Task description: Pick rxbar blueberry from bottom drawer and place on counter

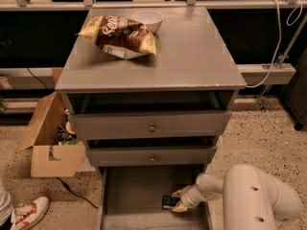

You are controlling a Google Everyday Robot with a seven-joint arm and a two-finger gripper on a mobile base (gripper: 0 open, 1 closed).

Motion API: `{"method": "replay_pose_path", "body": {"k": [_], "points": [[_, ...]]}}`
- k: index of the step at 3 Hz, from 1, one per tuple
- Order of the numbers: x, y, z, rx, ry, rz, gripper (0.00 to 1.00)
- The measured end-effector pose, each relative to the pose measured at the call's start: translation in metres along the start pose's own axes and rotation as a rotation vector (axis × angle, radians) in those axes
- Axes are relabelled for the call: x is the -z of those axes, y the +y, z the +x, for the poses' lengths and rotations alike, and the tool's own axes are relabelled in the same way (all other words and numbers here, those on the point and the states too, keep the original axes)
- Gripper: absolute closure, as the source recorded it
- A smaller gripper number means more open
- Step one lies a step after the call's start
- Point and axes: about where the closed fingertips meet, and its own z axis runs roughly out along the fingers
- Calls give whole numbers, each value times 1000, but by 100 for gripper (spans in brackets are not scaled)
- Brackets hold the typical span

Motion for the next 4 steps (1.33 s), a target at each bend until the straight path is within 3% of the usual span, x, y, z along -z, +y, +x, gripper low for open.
{"method": "replay_pose_path", "body": {"k": [1, 2, 3, 4], "points": [[4, 2, -2, 9, -9, 10, 99], [12, 9, -6, 38, -38, 41, 100], [91, 12, -38, 151, -196, 102, 100], [160, 11, -43, 222, -312, 133, 100]]}}
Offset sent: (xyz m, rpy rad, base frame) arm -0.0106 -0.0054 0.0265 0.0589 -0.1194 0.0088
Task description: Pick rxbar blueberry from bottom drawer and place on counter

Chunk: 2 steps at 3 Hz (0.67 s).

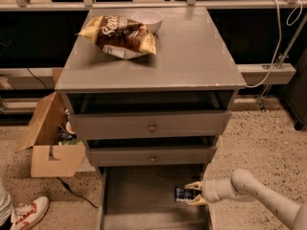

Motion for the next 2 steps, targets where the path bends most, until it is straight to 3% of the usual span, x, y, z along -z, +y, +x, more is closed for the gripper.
{"method": "replay_pose_path", "body": {"k": [1, 2], "points": [[0, 19, -10, 5, -43, -65, 100], [3, 17, -17, 18, -46, -58, 100]]}}
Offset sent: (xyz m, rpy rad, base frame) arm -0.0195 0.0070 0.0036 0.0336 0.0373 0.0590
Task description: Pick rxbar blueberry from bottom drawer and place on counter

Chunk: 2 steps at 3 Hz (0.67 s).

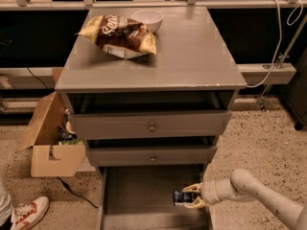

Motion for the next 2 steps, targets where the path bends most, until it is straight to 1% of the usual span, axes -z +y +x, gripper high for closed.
{"method": "replay_pose_path", "body": {"k": [1, 2], "points": [[14, -3, -25, 48, -19, 12, 100], [59, -6, -87, 171, -46, 71, 100]]}}
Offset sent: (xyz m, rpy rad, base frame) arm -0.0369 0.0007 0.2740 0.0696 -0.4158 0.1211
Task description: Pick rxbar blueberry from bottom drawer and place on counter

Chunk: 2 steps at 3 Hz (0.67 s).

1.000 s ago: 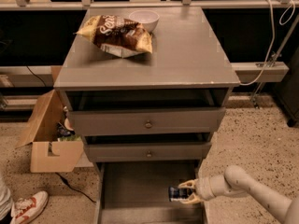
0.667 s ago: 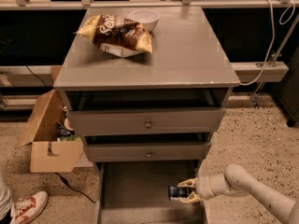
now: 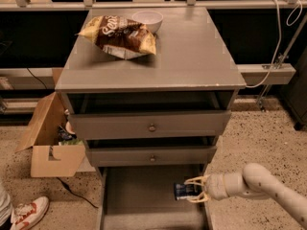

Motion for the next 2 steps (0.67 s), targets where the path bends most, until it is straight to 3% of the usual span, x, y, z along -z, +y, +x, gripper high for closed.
{"method": "replay_pose_path", "body": {"k": [1, 2], "points": [[63, -24, -90, 137, -17, 69, 100], [115, -59, -163, 227, -33, 120, 100]]}}
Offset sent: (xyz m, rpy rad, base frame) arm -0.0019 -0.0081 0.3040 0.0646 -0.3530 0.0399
